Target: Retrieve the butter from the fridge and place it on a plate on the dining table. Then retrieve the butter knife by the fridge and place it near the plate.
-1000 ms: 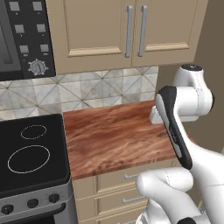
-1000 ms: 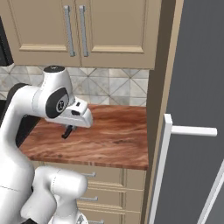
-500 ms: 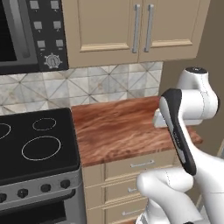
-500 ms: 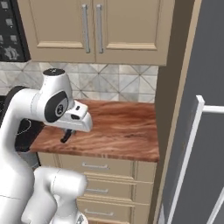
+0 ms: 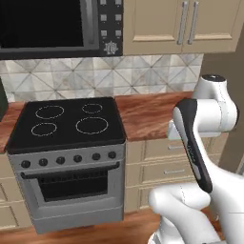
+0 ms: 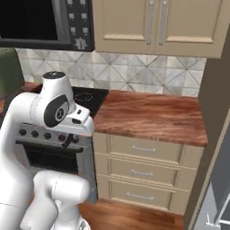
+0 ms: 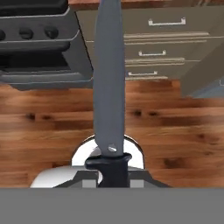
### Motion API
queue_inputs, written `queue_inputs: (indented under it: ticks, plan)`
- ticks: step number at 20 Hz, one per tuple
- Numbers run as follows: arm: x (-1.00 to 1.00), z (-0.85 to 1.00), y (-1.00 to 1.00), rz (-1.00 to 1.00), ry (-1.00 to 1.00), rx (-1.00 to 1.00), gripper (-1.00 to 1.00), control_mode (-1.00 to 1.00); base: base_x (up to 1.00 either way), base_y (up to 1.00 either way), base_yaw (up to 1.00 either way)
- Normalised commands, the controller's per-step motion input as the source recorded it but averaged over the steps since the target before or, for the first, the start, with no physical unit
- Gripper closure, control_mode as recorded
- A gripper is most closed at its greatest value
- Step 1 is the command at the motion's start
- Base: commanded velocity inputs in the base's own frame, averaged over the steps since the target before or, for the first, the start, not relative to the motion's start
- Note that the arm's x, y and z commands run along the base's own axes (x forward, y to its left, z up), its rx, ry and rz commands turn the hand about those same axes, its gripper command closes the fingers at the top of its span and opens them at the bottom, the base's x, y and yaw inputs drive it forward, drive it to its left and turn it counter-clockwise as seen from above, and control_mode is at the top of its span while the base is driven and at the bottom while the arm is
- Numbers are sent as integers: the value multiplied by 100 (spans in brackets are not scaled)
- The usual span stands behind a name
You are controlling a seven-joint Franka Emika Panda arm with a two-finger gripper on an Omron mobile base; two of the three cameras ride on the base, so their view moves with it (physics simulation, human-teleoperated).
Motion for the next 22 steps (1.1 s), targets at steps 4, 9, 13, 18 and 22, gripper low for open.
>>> queue_inputs:
  ticks: [4, 9, 13, 18, 22]
  plan:
    - [0, 0, 0, 0, 0, 0, 100, 100, -74, 49, 71]
    - [0, 0, 0, 0, 0, 0, 100, 100, -34, 51, 93]
    - [0, 0, 0, 0, 0, 0, 100, 100, -3, 34, 95]
    - [0, 0, 0, 0, 0, 0, 100, 100, 15, 12, 85]
    - [0, 0, 0, 0, 0, 0, 100, 100, 63, 0, 81]
